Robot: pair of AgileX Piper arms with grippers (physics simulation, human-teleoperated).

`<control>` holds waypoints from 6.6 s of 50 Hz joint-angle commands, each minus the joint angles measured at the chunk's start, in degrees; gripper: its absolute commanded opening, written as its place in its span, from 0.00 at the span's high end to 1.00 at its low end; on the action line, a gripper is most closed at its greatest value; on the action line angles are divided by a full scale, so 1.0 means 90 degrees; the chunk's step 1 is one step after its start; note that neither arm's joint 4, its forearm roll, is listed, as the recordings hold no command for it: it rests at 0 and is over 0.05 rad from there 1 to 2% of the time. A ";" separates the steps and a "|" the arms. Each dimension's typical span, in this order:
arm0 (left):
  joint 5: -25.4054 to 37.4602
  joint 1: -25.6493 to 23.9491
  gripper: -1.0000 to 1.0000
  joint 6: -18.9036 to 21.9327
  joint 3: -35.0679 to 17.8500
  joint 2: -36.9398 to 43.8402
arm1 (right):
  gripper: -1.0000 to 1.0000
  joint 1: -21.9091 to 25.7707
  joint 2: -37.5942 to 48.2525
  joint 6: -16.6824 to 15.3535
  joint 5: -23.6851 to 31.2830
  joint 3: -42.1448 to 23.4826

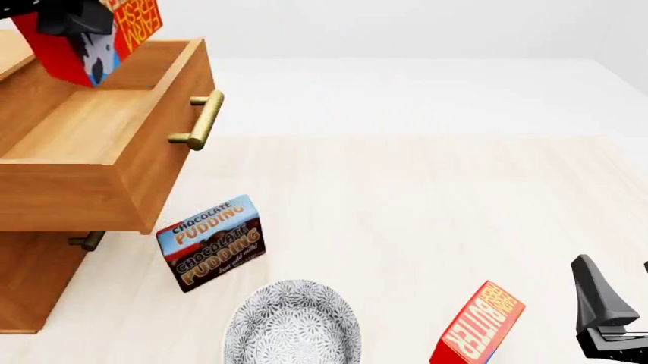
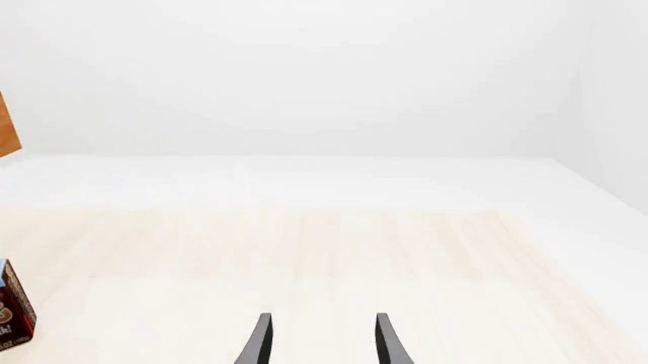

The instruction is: Put the butter at the front in the top drawer of the cabinet and close it.

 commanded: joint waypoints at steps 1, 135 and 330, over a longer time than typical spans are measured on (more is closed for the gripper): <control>0.0000 0.0378 1.00 0.0007 0.0189 -0.0301 | 0.00 -0.0002 0.0001 0.0000 0.0000 0.0000; -0.2484 0.1343 1.00 -0.0840 0.2785 0.0461 | 0.00 -0.0001 0.0001 -0.0001 0.0000 0.0000; -0.3451 -0.2819 0.00 -0.1314 0.0447 0.3227 | 0.00 -0.0006 0.0003 0.0002 -0.0008 0.0006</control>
